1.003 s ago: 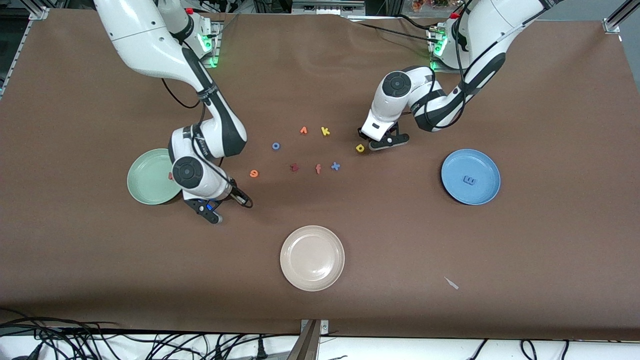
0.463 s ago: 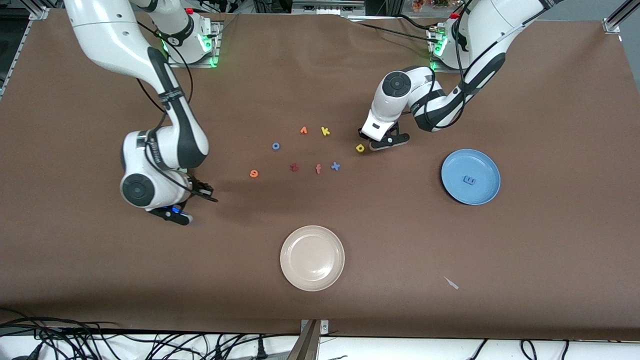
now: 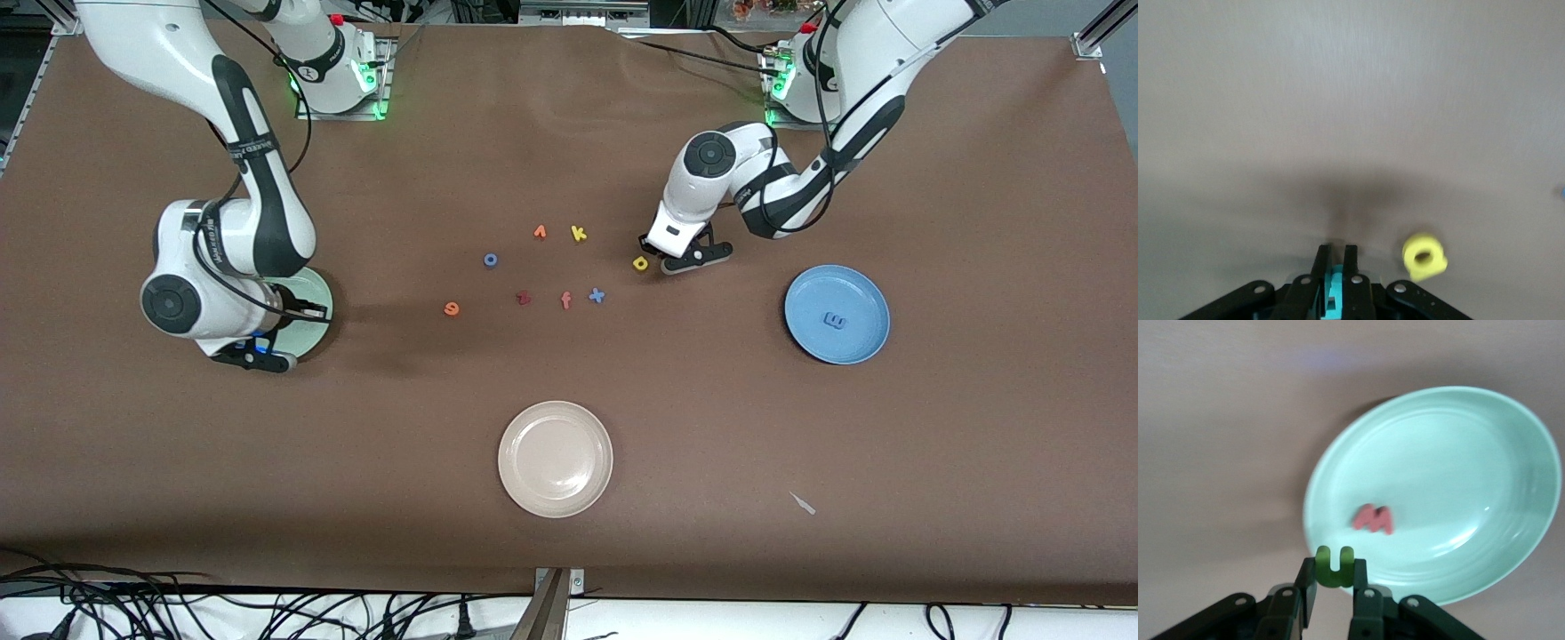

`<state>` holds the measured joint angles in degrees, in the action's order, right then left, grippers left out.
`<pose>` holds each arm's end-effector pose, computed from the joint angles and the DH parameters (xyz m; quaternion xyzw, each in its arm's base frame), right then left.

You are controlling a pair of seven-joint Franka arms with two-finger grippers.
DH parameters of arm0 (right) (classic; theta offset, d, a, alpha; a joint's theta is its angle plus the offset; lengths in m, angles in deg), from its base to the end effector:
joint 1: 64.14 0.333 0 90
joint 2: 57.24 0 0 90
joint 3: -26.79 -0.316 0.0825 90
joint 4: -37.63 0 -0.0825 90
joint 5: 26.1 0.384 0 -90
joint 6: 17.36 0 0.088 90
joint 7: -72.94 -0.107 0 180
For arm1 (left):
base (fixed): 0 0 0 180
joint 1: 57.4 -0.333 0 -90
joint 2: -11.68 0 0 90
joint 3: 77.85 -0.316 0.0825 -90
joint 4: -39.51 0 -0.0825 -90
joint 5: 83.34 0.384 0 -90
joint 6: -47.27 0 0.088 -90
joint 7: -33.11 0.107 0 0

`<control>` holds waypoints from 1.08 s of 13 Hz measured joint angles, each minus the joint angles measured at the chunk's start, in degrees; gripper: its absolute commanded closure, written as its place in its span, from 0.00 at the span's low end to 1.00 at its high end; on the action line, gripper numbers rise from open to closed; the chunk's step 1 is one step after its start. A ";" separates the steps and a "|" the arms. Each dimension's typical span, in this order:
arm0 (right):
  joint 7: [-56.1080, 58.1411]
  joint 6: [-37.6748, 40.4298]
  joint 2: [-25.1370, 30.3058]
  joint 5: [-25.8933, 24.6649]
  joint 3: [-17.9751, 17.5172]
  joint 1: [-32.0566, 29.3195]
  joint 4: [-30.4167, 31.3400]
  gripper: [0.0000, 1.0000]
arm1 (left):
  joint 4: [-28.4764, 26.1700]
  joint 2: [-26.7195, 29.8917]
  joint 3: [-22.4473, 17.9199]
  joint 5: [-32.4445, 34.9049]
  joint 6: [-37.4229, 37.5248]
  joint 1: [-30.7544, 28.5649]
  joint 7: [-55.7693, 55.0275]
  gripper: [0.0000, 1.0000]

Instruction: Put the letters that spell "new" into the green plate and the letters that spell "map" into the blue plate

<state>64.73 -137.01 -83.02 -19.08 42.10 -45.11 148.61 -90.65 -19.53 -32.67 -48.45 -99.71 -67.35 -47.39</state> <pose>0.5872 0.0484 0.2387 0.9876 -0.0717 -0.1372 0.0247 0.4112 -0.3249 0.1828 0.9858 0.1646 -0.0277 0.0154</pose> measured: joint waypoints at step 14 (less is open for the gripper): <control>-7.45 -10.67 5.76 0.58 -3.61 1.49 9.32 0.00 | 13.43 -0.17 3.00 -0.09 21.77 -26.18 27.24 1.00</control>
<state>57.28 -147.68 -77.27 -18.50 38.49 -43.62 157.93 -77.22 -19.70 -29.67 -48.54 -77.94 -93.53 -20.14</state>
